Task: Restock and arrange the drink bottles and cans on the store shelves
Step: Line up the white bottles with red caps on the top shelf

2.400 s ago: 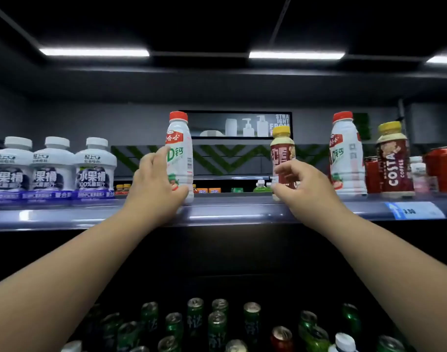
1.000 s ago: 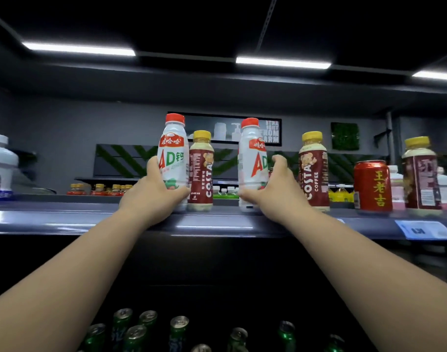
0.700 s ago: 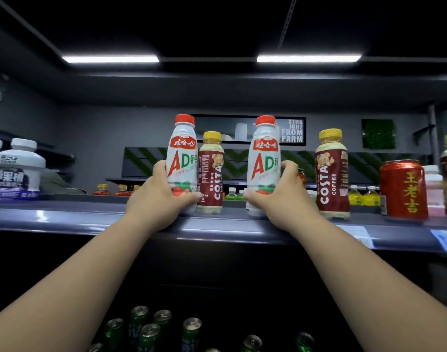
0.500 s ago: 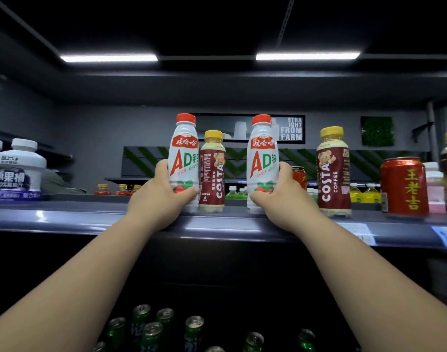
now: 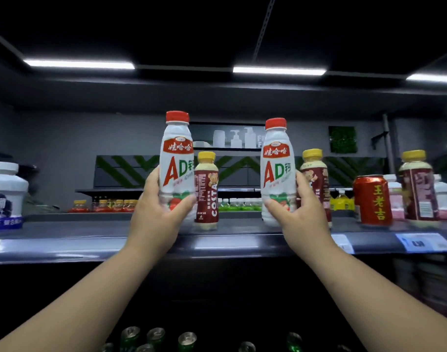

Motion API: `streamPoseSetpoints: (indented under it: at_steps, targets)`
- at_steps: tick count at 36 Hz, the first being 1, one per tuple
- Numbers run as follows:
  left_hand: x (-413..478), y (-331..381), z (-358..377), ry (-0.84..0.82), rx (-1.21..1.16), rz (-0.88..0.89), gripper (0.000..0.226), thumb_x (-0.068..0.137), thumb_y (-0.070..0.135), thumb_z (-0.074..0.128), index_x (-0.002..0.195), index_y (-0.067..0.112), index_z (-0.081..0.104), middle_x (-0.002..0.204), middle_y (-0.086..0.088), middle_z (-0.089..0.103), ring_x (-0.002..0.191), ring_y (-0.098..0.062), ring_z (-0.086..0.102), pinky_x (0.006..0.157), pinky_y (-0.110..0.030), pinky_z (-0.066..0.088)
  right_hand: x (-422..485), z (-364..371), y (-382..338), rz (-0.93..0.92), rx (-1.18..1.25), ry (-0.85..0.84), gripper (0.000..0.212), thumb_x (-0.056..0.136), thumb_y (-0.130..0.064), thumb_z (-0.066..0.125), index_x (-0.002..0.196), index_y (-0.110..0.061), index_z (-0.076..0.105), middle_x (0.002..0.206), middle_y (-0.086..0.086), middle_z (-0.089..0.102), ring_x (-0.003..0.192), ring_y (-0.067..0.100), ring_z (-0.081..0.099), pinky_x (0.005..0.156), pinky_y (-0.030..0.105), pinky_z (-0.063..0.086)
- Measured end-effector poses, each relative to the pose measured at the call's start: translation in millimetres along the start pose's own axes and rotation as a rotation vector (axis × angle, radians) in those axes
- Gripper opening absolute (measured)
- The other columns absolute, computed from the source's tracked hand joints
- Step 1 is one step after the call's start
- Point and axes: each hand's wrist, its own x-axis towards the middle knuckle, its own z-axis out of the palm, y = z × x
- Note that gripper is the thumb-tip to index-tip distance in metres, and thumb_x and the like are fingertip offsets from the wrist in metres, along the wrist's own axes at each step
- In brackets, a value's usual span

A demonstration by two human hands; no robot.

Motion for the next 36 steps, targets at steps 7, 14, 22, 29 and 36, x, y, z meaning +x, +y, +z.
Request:
streamPoseSetpoints:
  at_steps: [7,14,22,29,36]
  targets:
    - [-34,38,43,-0.150,-0.191,-0.014,0.071,0.078,0.036,0.080,0.136,0.042,0.039,0.121,0.021,0.061,0.112,-0.004,0.061,0.095,-0.042,0.055,-24,-52,-9,0.045,0.131,0.075,0.068,0.083,-0.023,0.081,0.139,-0.033,0.044,0.119,-0.017,0.064,0.101,-0.004,0.063,0.077,0.012,0.052]
    - [-60,112,117,-0.256,-0.273,0.005,0.075,0.077,0.038,0.081,0.132,0.048,0.032,0.114,0.021,0.060,0.105,-0.004,0.062,0.091,-0.038,0.056,-36,-157,-23,0.031,0.084,0.105,0.059,0.082,-0.024,0.082,0.127,-0.040,0.046,0.106,-0.022,0.065,0.089,-0.012,0.064,0.069,0.010,0.052]
    - [-112,219,243,-0.328,-0.415,0.006,0.075,0.075,0.036,0.084,0.130,0.039,0.033,0.114,0.020,0.060,0.105,-0.004,0.062,0.096,-0.042,0.054,-61,-311,-11,0.021,-0.077,0.127,0.066,0.080,-0.026,0.083,0.135,-0.036,0.047,0.107,-0.019,0.068,0.093,-0.007,0.066,0.082,0.023,0.056]
    - [-162,290,357,-0.342,-0.491,0.015,0.080,0.074,0.036,0.086,0.136,0.036,0.036,0.111,0.023,0.062,0.100,0.004,0.062,0.093,-0.036,0.055,-69,-442,13,0.011,-0.242,0.101,0.055,0.080,-0.030,0.082,0.118,-0.053,0.049,0.102,-0.027,0.067,0.093,0.000,0.068,0.087,0.038,0.059]
    - [-187,329,452,-0.409,-0.523,0.001,0.077,0.074,0.039,0.085,0.125,0.052,0.030,0.107,0.019,0.064,0.097,-0.003,0.066,0.090,-0.040,0.057,-55,-528,54,0.068,-0.263,0.151,0.061,0.081,-0.027,0.083,0.130,-0.041,0.049,0.105,-0.015,0.070,0.094,0.003,0.070,0.087,0.039,0.060]
